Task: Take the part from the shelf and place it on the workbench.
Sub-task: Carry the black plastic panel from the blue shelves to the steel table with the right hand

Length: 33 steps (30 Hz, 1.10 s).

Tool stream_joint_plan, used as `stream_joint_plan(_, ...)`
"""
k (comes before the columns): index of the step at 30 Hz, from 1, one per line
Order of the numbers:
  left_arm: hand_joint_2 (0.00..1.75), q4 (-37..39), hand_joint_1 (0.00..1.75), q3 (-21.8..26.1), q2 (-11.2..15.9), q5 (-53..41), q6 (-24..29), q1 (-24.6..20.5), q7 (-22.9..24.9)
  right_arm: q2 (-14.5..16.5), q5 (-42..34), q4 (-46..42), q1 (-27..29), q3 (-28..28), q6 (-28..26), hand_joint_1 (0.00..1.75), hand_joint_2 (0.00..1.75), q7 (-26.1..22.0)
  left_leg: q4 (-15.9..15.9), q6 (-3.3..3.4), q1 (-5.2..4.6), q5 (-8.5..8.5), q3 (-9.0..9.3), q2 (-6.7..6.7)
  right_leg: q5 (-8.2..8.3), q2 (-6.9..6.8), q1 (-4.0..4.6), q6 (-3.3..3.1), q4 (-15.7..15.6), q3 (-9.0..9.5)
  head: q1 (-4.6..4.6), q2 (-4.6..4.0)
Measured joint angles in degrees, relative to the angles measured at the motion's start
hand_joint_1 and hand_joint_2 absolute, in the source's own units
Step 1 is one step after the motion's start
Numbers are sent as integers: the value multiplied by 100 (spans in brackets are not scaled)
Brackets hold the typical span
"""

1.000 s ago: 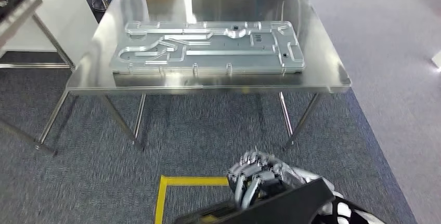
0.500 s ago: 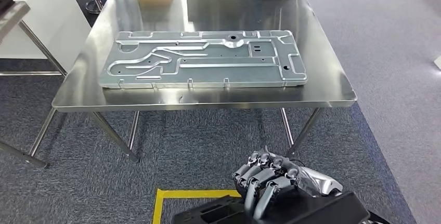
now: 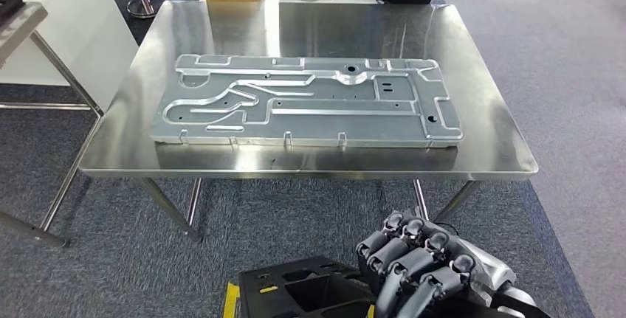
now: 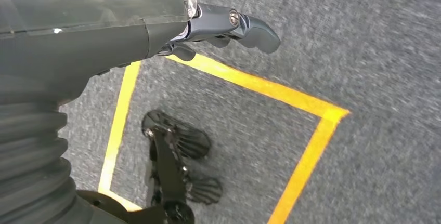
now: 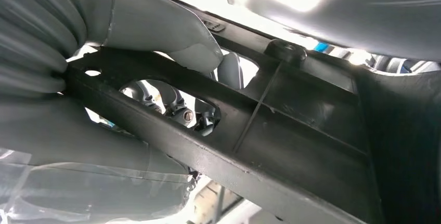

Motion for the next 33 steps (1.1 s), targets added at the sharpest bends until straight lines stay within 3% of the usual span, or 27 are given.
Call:
stream_joint_plan(1, 175, 7, 0, -3, -14, 2, 6, -7, 3, -34, -1, -22, -5, -3, -38, 164, 175, -8, -9, -27, -2, -18, 39, -2, 71, 9, 28, -49, -130, 30, -4, 0)
stream_joint_plan(2, 175, 10, 0, -5, -18, 8, 13, -17, 7, -63, -2, -42, -12, -5, -73, 164, 175, -16, -24, -62, -7, -8, 80, -3, 38, 13, 27, -74, -181, 74, -9, 0)
stream_joint_plan(4, 175, 10, 0, -7, -11, 29, 38, -32, 8, -107, -9, -80, -31, -9, -130, 164, 175, -43, 65, -113, -20, 23, 121, 17, 41, 12, -23, -97, -335, 252, -9, 1)
stream_joint_plan(5, 175, 12, 0, -8, -11, 42, 51, -44, 8, -121, -27, -89, -53, -9, -154, 164, 175, -64, 226, -142, -16, 26, 47, 23, 26, 4, -51, -105, -398, 352, -24, 1)
stream_joint_plan(8, 175, 16, 0, -8, -22, 93, 116, -65, 6, -154, -117, -91, -106, -9, -217, 164, 175, -109, 1132, -229, 38, -258, -556, 39, -74, -5, -96, -100, -478, 552, -60, 0)
stream_joint_plan(10, 175, 16, 0, -4, -23, 149, 162, -41, -4, -176, -164, -84, -84, -10, -258, 164, 175, -137, 1396, -297, 89, -470, -896, 45, -189, 12, -129, -63, -467, 680, -61, 0)
stream_joint_plan(11, 175, 16, 0, -2, -23, 174, 184, -29, -13, -183, -174, -80, -55, -10, -285, 164, 175, -167, 1281, -332, 112, -413, -949, 48, -255, 18, -150, -36, -453, 758, -61, 0)
stream_joint_plan(12, 175, 16, 0, 4, -22, 201, 208, -20, -23, -186, -169, -79, -15, -10, -318, 164, 175, -209, 1014, -365, 138, -206, -929, 52, -327, 23, -171, -6, -434, 844, -63, 0)
stream_joint_plan(14, 175, 17, 0, 30, -25, 255, 250, -4, -53, -189, -123, -80, 84, -19, -404, 164, 175, -292, 362, -402, 183, 397, -843, 65, -475, 23, -192, 63, -375, 968, -76, 0)
stream_joint_plan(15, 175, 16, 0, 47, -27, 286, 266, 4, -68, -190, -91, -90, 135, -33, -454, 164, 175, -312, 165, -380, 186, 608, -820, 69, -540, 29, -192, 104, -339, 990, -81, 0)
stream_joint_plan(16, 175, 16, 0, 65, -29, 314, 277, 13, -78, -191, -59, -104, 186, -57, -509, 164, 175, -320, 79, -337, 179, 713, -824, 71, -591, 35, -189, 148, -311, 990, -87, 0)
stream_joint_plan(20, 175, 13, 0, 121, -29, 395, 317, 20, -92, -197, 48, -238, 388, -300, -873, 164, 175, -321, 52, -154, 152, 702, -794, 61, -768, 31, -220, 283, -177, 953, -87, 0)
stream_joint_plan(22, 175, 12, 0, 135, -27, 398, 299, 18, -113, -199, 35, -244, 425, -530, -1022, 164, 175, -321, 19, -98, 156, 683, -757, 63, -1044, 16, -227, 321, 386, 656, -82, 0)
stream_joint_plan(24, 175, 12, 0, 135, -23, 367, 249, 20, -149, -201, -32, -62, 305, -922, -1007, 164, 175, -313, 17, -67, 140, 657, -744, 65, -1269, 11, -226, 342, 1121, 187, -83, 0)
stream_joint_plan(25, 175, 12, 0, 134, -20, 341, 218, 18, -168, -204, -50, 116, 179, -1172, -954, 164, 175, -305, 17, -59, 131, 647, -734, 66, -1245, 10, -227, 343, 1305, 28, -83, 0)
stream_joint_plan(26, 175, 12, 0, 132, -15, 316, 186, 16, -185, -208, -45, 342, 16, -1451, -886, 164, 175, -300, 17, -55, 122, 640, -721, 65, -1107, 10, -225, 333, 1274, -25, -83, 0)
stream_joint_plan(28, 175, 12, 0, 126, -8, 270, 135, 13, -206, -223, 25, 834, -350, -2029, -761, 164, 175, -305, 17, -53, 106, 629, -688, 51, -616, 9, -208, 271, 632, 180, -81, 0)
stream_joint_plan(30, 175, 12, 0, 120, -5, 239, 108, 12, -210, -251, 104, 1242, -679, -2525, -688, 164, 175, -317, 20, -69, 87, 626, -679, 26, -299, 2, -168, 192, -38, 437, -83, 0)
stream_joint_plan(33, 175, 12, 0, 108, 5, 216, 103, 34, -212, -300, 110, 1713, -1061, -3110, -626, 164, 175, -318, 3, -154, 75, 644, -699, -4, -232, -16, -133, 139, -254, 483, -86, 0)
